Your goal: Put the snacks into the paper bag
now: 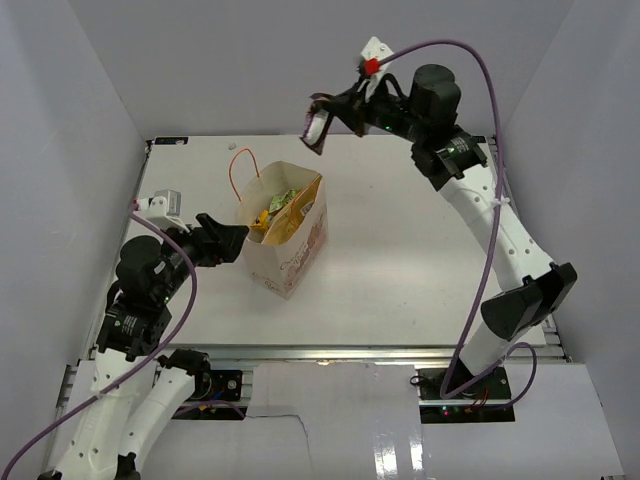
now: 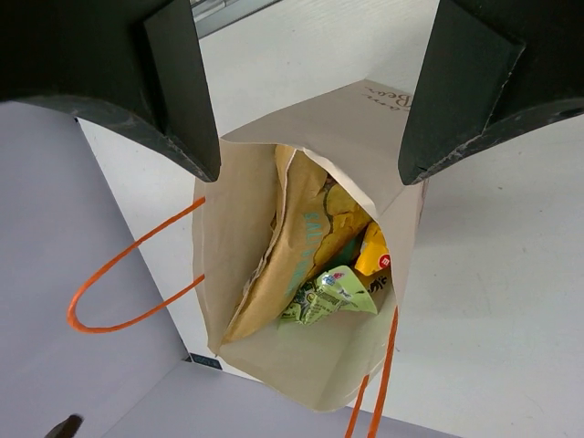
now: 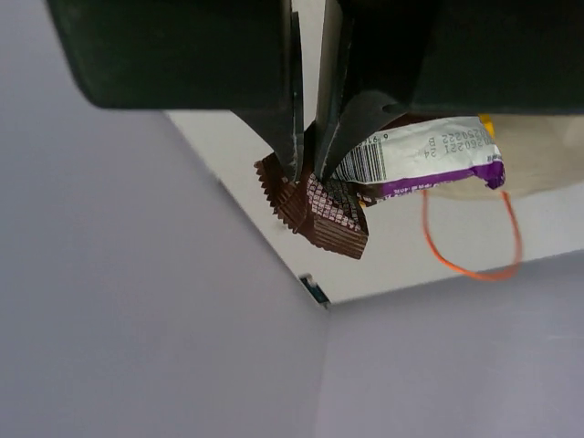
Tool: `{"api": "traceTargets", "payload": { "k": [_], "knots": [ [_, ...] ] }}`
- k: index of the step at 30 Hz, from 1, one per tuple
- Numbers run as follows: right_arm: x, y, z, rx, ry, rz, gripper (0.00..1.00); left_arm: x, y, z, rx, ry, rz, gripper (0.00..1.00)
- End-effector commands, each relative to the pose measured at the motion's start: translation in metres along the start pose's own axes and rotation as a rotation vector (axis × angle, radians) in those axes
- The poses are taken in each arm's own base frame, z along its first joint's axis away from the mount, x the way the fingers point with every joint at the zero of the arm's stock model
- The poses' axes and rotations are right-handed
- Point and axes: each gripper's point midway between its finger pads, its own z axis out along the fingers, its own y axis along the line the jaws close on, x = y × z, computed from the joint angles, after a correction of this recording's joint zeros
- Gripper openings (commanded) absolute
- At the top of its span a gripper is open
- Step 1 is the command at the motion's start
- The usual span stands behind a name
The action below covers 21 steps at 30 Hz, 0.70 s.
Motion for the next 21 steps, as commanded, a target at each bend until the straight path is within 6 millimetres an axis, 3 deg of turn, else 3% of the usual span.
{"api": "traceTargets", "payload": {
  "k": [1, 3, 6, 13, 15, 19, 21],
  "knots": [
    [-0.032, 0.031, 0.025, 0.012, -0.045, -0.181, 0.08, -0.006, -0.004, -0.009, 0.022, -0.037, 0.027, 0.89],
    [-0.044, 0.047, 0.036, 0.002, -0.064, -0.216, 0.08, -0.007, -0.004, -0.013, 0.018, -0.046, 0.029, 0.89],
    [-0.034, 0.079, 0.056, -0.036, -0.045, -0.226, 0.08, -0.006, -0.002, -0.024, 0.007, -0.057, 0.030, 0.89],
    [0.002, 0.131, 0.087, -0.112, 0.012, -0.258, 0.08, -0.005, 0.005, -0.047, -0.035, -0.091, 0.031, 0.91],
    [0.016, 0.139, 0.095, -0.117, 0.040, -0.261, 0.09, -0.005, 0.004, -0.049, -0.033, -0.095, 0.035, 0.91],
    [0.039, 0.148, 0.102, -0.128, 0.105, -0.266, 0.20, -0.006, 0.005, -0.050, -0.036, -0.096, 0.048, 0.91],
    [0.043, 0.146, 0.098, -0.119, 0.123, -0.276, 0.33, -0.008, 0.005, -0.051, -0.038, -0.100, 0.065, 0.91]
  ]
}}
